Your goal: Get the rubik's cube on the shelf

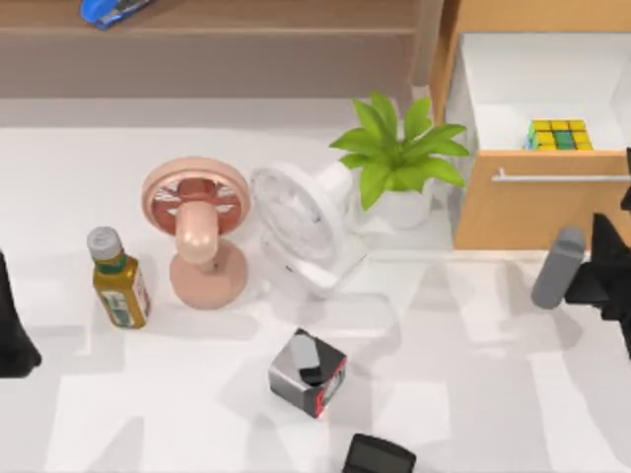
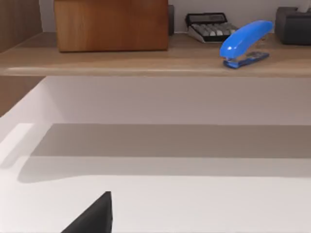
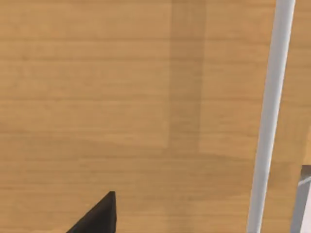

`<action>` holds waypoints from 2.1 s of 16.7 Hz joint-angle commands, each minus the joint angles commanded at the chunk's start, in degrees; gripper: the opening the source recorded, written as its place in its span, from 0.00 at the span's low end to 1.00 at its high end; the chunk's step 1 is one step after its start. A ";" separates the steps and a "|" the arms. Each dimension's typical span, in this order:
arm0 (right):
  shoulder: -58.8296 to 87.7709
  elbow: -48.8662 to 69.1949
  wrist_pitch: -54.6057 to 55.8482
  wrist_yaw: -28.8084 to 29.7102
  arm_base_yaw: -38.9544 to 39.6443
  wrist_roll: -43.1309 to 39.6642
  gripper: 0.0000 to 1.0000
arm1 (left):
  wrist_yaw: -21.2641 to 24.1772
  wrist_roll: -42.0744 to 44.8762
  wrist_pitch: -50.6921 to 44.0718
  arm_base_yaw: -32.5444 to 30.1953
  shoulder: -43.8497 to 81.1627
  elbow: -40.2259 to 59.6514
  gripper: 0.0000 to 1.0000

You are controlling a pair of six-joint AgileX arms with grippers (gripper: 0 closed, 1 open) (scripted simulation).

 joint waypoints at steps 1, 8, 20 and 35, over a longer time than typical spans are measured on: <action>-0.11 -0.96 0.84 0.39 0.39 0.00 1.00 | 0.00 0.00 0.00 0.00 0.00 0.00 1.00; 3.00 -2.76 1.01 1.00 0.94 0.05 1.00 | 0.00 0.00 0.00 0.00 0.00 0.00 1.00; -19.58 6.26 -17.33 -5.12 8.46 17.32 1.00 | 0.00 0.00 0.00 0.00 0.00 0.00 1.00; -12.13 58.65 -101.81 -11.25 -6.43 59.37 1.00 | 0.00 0.00 0.00 0.00 0.00 0.00 1.00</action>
